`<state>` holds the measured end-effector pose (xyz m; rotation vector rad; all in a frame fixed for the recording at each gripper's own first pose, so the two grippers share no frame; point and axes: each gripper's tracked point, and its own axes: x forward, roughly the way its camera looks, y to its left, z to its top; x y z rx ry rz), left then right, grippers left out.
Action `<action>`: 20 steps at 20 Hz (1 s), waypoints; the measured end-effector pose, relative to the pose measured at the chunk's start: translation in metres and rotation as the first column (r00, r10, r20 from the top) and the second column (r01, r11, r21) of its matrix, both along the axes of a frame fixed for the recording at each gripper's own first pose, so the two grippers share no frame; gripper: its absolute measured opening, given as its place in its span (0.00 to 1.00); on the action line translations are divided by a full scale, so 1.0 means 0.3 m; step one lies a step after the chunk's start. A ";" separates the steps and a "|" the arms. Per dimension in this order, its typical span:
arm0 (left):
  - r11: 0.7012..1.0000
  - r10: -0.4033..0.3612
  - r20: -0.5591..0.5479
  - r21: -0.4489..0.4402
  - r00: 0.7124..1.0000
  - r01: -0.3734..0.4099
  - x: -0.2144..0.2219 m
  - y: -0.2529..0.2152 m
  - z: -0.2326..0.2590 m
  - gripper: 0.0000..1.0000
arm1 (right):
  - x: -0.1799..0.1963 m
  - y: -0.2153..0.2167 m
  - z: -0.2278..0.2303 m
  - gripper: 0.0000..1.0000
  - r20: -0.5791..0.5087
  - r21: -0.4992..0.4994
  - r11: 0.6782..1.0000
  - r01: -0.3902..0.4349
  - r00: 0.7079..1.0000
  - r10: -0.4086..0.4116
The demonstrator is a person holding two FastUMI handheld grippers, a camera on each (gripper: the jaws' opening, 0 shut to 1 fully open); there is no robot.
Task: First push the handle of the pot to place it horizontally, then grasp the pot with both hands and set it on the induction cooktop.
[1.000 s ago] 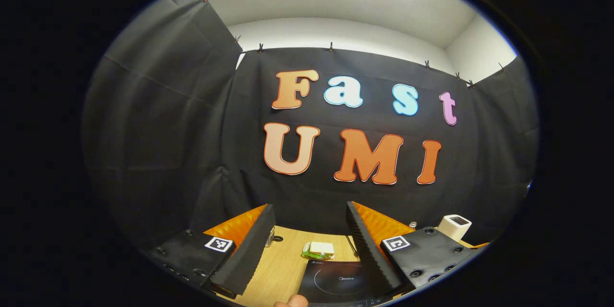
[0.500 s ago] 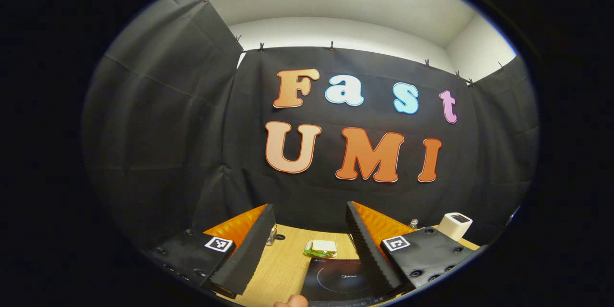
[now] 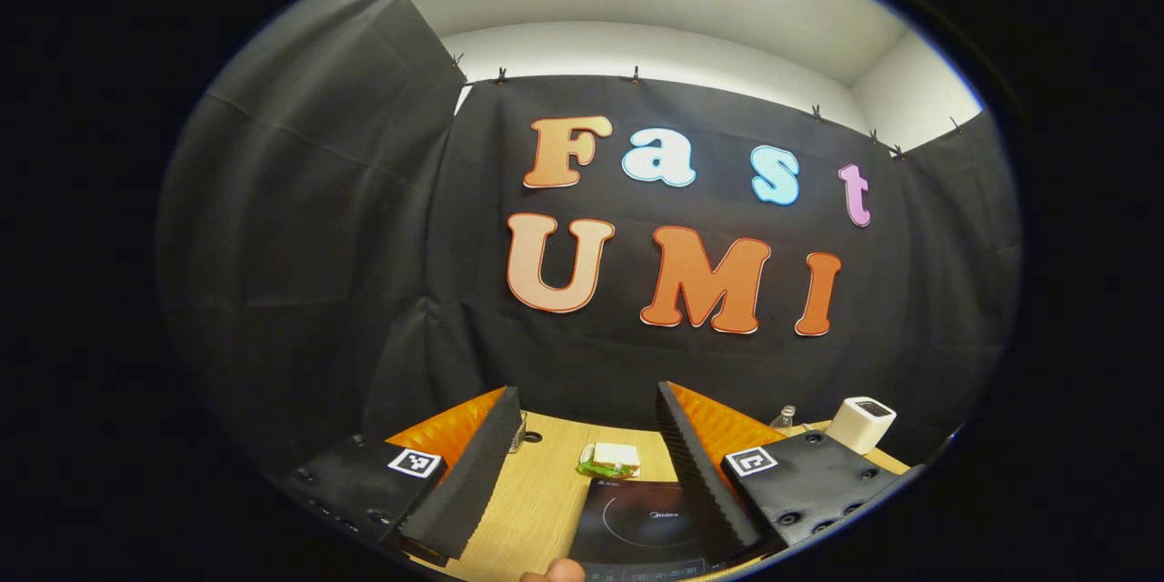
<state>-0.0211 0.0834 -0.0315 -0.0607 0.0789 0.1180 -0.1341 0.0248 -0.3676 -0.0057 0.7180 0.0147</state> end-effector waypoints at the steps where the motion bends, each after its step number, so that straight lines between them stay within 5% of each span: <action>1: 1.000 -0.001 -0.002 0.005 1.000 0.001 -0.001 -0.002 -0.004 0.97 | -0.006 -0.014 -0.016 0.10 -0.010 -0.002 1.000 0.008 1.000 -0.008; 20: 0.998 -0.053 -0.023 0.018 0.998 0.053 0.031 -0.158 -0.012 0.98 | 0.007 -0.181 -0.106 0.02 -0.085 0.038 0.996 0.083 0.993 -0.079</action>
